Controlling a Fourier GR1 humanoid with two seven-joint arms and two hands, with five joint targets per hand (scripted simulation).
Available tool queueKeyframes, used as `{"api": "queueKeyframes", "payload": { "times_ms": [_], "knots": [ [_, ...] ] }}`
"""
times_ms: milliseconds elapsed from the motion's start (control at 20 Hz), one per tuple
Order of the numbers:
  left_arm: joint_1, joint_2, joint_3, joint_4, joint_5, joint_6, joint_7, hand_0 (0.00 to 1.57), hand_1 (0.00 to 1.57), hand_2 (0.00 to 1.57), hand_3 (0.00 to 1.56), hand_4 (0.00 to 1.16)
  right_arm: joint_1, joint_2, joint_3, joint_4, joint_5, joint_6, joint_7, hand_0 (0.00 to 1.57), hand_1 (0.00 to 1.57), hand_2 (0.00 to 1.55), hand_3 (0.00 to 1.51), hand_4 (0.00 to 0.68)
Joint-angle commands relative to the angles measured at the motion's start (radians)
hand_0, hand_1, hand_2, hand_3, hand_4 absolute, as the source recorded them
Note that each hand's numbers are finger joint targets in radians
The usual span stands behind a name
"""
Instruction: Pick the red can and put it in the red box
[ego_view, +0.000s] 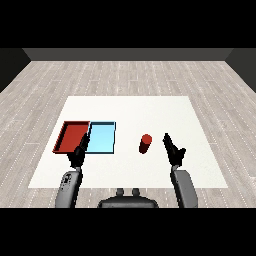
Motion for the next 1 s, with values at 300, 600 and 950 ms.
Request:
{"api": "queueKeyframes", "payload": {
  "times_ms": [300,600,950],
  "knots": [
    [-0.103,-0.063,0.014,-0.117,0.026,0.021,-0.15,0.0,0.0,0.0,0.0,0.0,-0.085,-0.073,-0.159,-0.021,-0.103,0.091,-0.204,0.0,0.0,0.0,0.0,0.0],
    [-0.095,-0.041,0.07,0.024,0.041,-0.027,-0.374,0.0,0.0,0.0,0.0,0.0,-0.09,-0.14,-0.235,0.135,-0.128,0.193,-0.391,0.0,0.0,0.0,0.0,0.0],
    [-0.052,-0.017,0.087,0.016,0.062,-0.071,-0.401,0.0,0.0,0.0,0.0,0.0,-0.032,-0.105,-0.22,0.081,-0.131,0.216,-0.4,0.0,0.0,0.0,0.0,0.0]
  ]
}}
